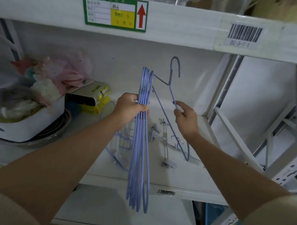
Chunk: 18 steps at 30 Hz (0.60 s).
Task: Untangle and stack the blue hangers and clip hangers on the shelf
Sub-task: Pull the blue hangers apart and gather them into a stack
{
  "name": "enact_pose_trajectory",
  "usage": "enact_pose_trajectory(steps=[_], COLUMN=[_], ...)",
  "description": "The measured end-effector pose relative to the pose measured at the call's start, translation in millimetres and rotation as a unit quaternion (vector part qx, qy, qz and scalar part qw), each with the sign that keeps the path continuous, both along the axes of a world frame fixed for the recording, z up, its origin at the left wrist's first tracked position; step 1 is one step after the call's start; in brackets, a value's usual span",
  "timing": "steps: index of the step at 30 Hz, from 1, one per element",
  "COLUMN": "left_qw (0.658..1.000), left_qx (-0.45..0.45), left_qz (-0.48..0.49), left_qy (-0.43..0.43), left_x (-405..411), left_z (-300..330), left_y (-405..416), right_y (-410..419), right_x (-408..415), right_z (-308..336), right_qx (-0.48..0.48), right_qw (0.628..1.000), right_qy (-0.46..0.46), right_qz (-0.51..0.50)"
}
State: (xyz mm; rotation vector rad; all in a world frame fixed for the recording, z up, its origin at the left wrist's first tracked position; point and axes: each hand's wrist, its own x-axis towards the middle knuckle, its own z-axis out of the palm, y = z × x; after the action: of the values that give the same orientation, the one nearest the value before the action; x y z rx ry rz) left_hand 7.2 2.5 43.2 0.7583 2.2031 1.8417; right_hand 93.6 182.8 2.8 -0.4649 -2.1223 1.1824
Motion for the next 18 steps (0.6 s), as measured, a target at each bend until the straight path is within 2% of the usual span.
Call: enact_pose_trajectory(steps=[5,9,18], left_qw=[1.0,1.0,1.0], left_qx=[-0.011,-0.013,-0.014], left_qz=[0.007,0.011,0.005], left_qy=[0.009,0.007,0.005], left_x=[3.3,2.4,4.8], left_z=[0.2,-1.3,-4.9], left_y=[-4.8,-11.3,-11.4], right_y=[-24.4,-32.6,-10.1], right_x=[-10.7,-11.4,10.1], right_z=[-1.1,-21.5,-52.8], right_qx=[-0.06,-0.004,-0.005], right_qw=[0.998,0.997,0.995], right_qy=[-0.024,-0.072,-0.103], right_qz=[0.023,0.031,-0.01])
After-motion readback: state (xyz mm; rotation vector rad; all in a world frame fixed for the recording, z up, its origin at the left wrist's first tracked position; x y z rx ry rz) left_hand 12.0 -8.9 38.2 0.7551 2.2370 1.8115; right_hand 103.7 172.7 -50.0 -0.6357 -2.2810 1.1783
